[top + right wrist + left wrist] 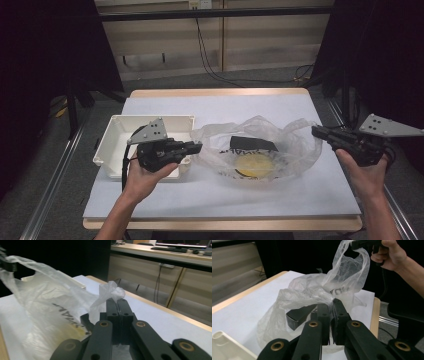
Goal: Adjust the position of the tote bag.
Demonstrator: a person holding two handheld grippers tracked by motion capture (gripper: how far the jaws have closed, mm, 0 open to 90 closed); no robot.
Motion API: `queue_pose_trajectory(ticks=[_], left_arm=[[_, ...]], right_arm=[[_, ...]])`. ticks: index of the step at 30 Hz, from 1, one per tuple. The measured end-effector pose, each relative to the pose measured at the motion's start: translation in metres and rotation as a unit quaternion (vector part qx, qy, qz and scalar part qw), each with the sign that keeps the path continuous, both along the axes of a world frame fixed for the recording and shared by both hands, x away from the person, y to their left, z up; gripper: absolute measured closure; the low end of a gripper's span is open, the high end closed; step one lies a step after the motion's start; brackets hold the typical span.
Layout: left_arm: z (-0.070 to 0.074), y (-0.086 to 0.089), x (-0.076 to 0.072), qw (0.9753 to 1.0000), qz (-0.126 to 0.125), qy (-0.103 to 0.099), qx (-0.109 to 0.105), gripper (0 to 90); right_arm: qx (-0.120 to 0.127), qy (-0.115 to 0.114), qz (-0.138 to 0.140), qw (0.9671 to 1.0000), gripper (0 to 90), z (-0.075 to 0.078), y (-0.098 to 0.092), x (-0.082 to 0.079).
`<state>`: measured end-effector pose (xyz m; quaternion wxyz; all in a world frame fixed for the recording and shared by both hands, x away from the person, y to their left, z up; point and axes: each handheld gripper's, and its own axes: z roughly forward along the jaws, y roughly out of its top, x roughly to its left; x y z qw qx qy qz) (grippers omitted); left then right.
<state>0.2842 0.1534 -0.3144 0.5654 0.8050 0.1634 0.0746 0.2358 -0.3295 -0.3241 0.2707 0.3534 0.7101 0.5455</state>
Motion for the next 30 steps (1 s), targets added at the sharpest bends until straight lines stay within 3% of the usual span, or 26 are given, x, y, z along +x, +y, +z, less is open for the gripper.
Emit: queue_pose_trajectory(ticks=[5,11,17,20,24,30], left_arm=[[0.012,0.006,0.011,0.9998,0.014,0.002,0.01,86.9],[0.018,0.012,0.023,0.9997,0.021,0.009,-0.002,86.9],[0.02,0.014,0.037,0.9989,0.039,0.014,0.021,87.2],[0.015,0.017,0.05,0.9978,0.052,0.029,0.029,87.3],[0.007,0.013,0.061,0.9957,0.068,0.035,0.053,87.3],[-0.012,0.011,0.077,0.9922,0.076,0.05,0.085,87.3]], right_arm=[[0.008,-0.005,-0.026,0.9996,90.0,0.008,-0.018,0.006],[0.009,-0.008,-0.056,0.9983,90.0,0.018,-0.038,0.015],[0.024,-0.011,-0.09,0.9956,90.0,0.024,-0.059,0.027],[0.033,-0.01,-0.101,0.9943,90.0,0.026,-0.067,0.031],[0.018,0.004,-0.093,0.9955,90.0,0.02,-0.063,0.035],[0.009,0.031,-0.083,0.996,90.0,-0.004,-0.056,0.039]])
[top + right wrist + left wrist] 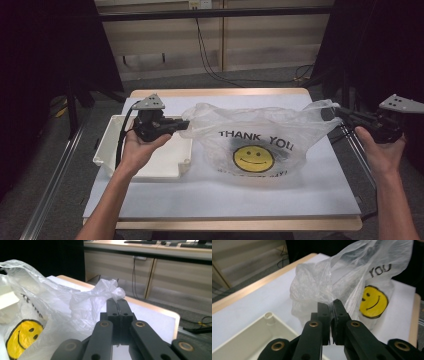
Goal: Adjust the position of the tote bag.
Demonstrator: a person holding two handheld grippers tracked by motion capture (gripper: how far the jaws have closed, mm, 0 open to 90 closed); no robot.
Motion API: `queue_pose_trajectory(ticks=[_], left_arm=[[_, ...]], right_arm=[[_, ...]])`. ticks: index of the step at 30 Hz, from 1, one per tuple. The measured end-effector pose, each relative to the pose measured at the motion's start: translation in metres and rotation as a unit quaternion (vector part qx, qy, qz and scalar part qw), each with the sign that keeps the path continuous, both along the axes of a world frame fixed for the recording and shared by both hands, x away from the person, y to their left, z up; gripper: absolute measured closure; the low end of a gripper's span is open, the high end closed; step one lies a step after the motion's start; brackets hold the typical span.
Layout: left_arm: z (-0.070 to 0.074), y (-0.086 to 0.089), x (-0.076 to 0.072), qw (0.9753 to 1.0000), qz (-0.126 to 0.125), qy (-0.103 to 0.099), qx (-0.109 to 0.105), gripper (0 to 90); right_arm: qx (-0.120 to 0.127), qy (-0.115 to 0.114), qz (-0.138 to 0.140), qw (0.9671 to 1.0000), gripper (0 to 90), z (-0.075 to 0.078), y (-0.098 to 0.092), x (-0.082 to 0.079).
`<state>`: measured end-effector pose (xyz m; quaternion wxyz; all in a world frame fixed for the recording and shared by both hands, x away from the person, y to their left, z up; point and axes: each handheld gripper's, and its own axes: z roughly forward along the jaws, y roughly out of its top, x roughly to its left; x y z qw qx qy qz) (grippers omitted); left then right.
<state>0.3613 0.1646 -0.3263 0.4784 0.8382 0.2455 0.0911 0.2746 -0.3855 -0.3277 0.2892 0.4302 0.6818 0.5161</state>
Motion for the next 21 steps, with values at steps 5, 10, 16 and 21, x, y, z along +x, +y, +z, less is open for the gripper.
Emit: queue_pose_trajectory(ticks=[5,10,16,21], left_arm=[[-0.018,0.0,0.008,0.9997,0.007,0.018,0.017,87.4],[-0.034,0.0,0.016,0.9985,0.012,0.034,0.04,87.6],[-0.047,-0.004,0.022,0.9964,0.006,0.043,0.072,87.7],[-0.056,-0.005,0.025,0.9952,0.005,0.052,0.083,87.8]], right_arm=[[-0.013,0.024,0.006,0.9996,90.0,-0.016,0.002,0.002],[-0.03,0.047,0.005,0.9985,90.0,-0.033,0.004,0.004],[-0.054,0.073,0.005,0.9958,90.0,-0.052,0.008,0.008],[-0.064,0.09,0.003,0.9939,90.0,-0.068,0.008,0.011]])
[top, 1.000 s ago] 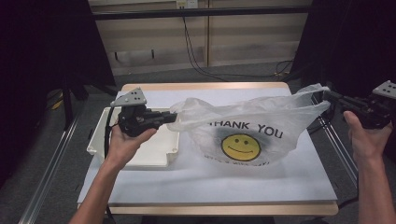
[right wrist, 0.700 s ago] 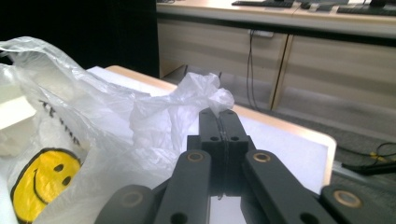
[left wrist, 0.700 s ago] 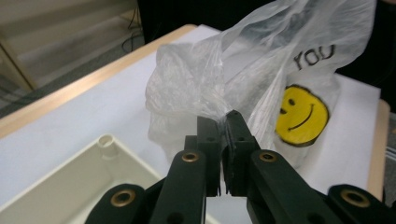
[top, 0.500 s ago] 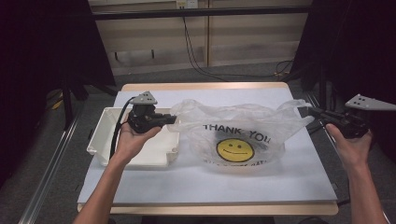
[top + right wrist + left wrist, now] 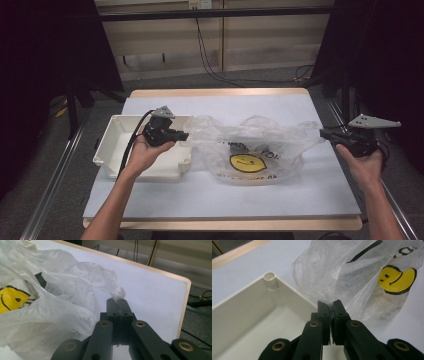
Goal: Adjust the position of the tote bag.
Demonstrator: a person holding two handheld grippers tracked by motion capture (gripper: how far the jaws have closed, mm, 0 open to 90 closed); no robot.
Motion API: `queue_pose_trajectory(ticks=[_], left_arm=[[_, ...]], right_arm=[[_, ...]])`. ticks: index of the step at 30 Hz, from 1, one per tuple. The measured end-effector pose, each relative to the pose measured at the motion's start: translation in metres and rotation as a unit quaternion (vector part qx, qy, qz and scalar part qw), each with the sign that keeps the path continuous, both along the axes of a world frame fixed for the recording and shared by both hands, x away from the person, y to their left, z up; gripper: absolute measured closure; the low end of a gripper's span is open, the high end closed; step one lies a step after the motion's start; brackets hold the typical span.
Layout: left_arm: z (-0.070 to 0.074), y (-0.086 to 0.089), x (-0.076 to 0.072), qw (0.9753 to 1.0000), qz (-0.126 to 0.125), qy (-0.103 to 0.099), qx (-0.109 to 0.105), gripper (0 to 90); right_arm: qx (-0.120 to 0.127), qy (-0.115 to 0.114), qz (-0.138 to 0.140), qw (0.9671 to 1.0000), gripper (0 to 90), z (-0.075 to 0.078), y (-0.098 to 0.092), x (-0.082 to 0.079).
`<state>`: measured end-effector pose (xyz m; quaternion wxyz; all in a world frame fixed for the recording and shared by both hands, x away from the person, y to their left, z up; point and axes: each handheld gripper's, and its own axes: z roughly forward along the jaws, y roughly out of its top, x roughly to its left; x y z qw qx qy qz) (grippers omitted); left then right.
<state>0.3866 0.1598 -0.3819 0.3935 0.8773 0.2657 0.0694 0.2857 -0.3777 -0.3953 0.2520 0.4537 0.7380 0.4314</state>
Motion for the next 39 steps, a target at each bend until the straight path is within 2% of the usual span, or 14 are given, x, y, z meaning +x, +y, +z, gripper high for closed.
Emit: queue_pose_trajectory(ticks=[5,8,11,16,19,21,24,29,31,34,39], left_arm=[[-0.008,-0.005,0.005,0.9998,-0.003,0.008,0.02,87.8],[-0.014,-0.003,0.009,0.9993,-0.002,0.014,0.035,87.8],[-0.018,0.001,0.01,0.9996,0.003,0.022,0.015,87.8],[-0.027,0.002,0.008,0.9995,-0.005,0.022,0.022,87.8],[-0.029,0.003,0.008,0.9996,-0.004,0.023,0.015,87.8],[-0.03,0.004,0.008,0.9993,-0.012,0.028,0.021,87.7],[-0.034,0.003,0.006,0.9995,-0.006,0.028,0.011,87.7],[-0.036,0.003,0.006,0.9994,-0.01,0.027,0.017,87.7],[-0.036,0.003,0.006,0.9995,-0.008,0.027,0.013,87.6],[-0.037,0.004,0.005,0.9996,-0.009,0.027,0.003,87.4],[-0.037,0.005,0.005,0.9997,0.0,0.024,0.004,83.8]], right_arm=[[-0.013,0.021,-0.006,0.9997,90.0,-0.021,0.001,0.006],[-0.011,0.029,-0.003,0.9995,90.0,-0.031,0.004,0.008],[-0.012,0.039,-0.002,0.9992,90.0,-0.04,0.005,0.009],[-0.023,0.055,-0.001,0.9982,90.0,-0.058,0.01,0.013],[-0.032,0.067,0.005,0.9973,90.0,-0.067,0.015,0.014],[-0.035,0.071,0.007,0.9969,90.0,-0.07,0.016,0.015],[-0.036,0.078,0.006,0.9963,90.0,-0.075,0.018,0.015],[-0.057,0.095,0.016,0.9937,90.0,-0.085,0.025,0.015],[-0.059,0.099,0.015,0.9932,90.0,-0.086,0.027,0.014],[-0.064,0.097,0.017,0.9931,90.0,-0.09,0.029,0.015],[-0.062,0.099,0.015,0.993,89.4,-0.089,0.029,0.014]])
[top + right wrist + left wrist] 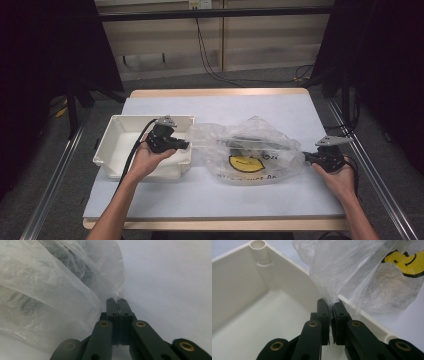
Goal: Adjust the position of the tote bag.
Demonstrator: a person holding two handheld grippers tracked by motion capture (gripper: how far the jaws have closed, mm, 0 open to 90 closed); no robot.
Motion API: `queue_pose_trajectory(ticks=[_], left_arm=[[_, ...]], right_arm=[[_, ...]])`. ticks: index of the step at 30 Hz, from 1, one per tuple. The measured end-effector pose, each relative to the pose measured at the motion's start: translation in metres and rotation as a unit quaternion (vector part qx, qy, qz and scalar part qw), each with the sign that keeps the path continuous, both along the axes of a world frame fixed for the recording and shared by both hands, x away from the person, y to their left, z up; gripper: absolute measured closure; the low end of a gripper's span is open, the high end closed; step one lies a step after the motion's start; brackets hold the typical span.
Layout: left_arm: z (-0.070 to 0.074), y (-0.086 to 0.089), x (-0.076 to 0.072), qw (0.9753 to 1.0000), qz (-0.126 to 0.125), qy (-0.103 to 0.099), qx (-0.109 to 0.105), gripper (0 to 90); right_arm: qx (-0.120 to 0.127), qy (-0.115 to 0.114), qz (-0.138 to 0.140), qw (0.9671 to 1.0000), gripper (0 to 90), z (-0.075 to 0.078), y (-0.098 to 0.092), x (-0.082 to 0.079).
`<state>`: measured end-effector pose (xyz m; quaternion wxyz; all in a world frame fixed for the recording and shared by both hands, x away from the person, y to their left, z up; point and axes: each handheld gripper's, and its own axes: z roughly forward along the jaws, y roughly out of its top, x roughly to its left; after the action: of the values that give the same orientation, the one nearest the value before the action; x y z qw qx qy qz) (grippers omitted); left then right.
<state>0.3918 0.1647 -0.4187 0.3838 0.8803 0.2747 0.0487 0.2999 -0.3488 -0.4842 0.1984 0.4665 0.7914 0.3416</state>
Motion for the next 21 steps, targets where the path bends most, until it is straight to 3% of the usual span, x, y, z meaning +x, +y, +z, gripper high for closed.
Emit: queue_pose_trajectory(ticks=[3,5,10,13,18,21], left_arm=[[0.003,0.003,-0.001,0.9999,0.012,-0.004,0.004,71.4],[0.007,0.006,-0.005,0.9999,0.002,-0.009,-0.007,68.9],[0.023,0.015,-0.015,0.9989,0.016,-0.039,-0.019,54.1],[0.032,0.021,-0.022,0.9978,0.018,-0.049,-0.041,46.7],[0.044,0.028,-0.033,0.9961,0.019,-0.066,-0.055,40.8],[0.05,0.028,-0.039,0.9948,0.014,-0.076,-0.067,40.4]], right_arm=[[0.009,-0.012,-0.001,0.9999,76.4,0.005,-0.002,0.0],[0.021,-0.02,0.002,0.9996,73.4,0.012,-0.004,-0.002],[0.042,-0.046,-0.005,0.9981,55.9,0.028,-0.008,-0.012],[0.055,-0.066,-0.006,0.9963,46.5,0.042,-0.008,-0.021],[0.081,-0.088,-0.004,0.9928,35.0,0.061,-0.014,-0.034],[0.082,-0.096,0.0,0.992,29.4,0.067,-0.015,-0.041]])
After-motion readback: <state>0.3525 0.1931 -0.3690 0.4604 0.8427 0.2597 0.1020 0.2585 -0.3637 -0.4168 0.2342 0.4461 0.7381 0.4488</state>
